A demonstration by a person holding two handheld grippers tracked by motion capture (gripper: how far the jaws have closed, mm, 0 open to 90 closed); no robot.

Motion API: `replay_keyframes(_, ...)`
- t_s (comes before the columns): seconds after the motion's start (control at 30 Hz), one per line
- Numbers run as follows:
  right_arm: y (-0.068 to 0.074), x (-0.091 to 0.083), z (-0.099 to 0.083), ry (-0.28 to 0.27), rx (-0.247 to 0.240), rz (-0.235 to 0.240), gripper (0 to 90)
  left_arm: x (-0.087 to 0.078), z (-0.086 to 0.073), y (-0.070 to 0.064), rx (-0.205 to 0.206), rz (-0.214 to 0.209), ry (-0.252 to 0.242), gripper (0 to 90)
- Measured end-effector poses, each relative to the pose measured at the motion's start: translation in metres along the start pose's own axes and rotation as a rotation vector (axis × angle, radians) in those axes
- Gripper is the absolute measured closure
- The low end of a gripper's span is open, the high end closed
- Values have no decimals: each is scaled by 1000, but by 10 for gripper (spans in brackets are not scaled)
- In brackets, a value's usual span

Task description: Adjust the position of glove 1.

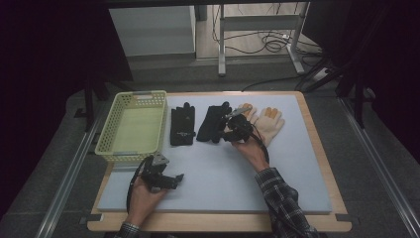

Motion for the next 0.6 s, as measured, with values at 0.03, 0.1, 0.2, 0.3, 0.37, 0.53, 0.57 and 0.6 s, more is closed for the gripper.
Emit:
replay_keyframes(0.03, -2, 2, 2, -3, 6, 2, 478, 0, 0, 0, 0, 0, 0, 63)
replay_keyframes(0.1, -6, 6, 6, -9, 16, 6, 478, 0, 0, 0, 1, 1, 1, 63)
replay_keyframes(0.2, -10, 14, 12, -10, 15, -8, 468, 0, 0, 0, 3, 1, 2, 63)
replay_keyframes(0.3, -13, 22, 19, -23, 19, -17, 394, 0, 0, 0, 1, 1, 1, 63)
replay_keyframes(0.37, -15, 28, 23, -29, 20, -29, 362, 0, 0, 0, 1, 1, 1, 63)
replay_keyframes(0.53, -20, 44, 31, -5, 24, -60, 303, 0, 0, 0, -1, -1, 0, 63)
replay_keyframes(0.57, -21, 48, 31, 3, 22, -71, 291, 0, 0, 0, -1, -1, 0, 63)
replay_keyframes(0.6, -22, 53, 31, 16, 19, -83, 285, 0, 0, 0, -1, -1, 0, 63)
Point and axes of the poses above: each handheld gripper's, and its own axes: x roughly forward along the jaws, z roughly out of its top, y roughly to its left, the point moved 1 cm from there along x, roughly forward along the jaws, and after that the axes turned 10 degrees about z, right-handed, at the moved point
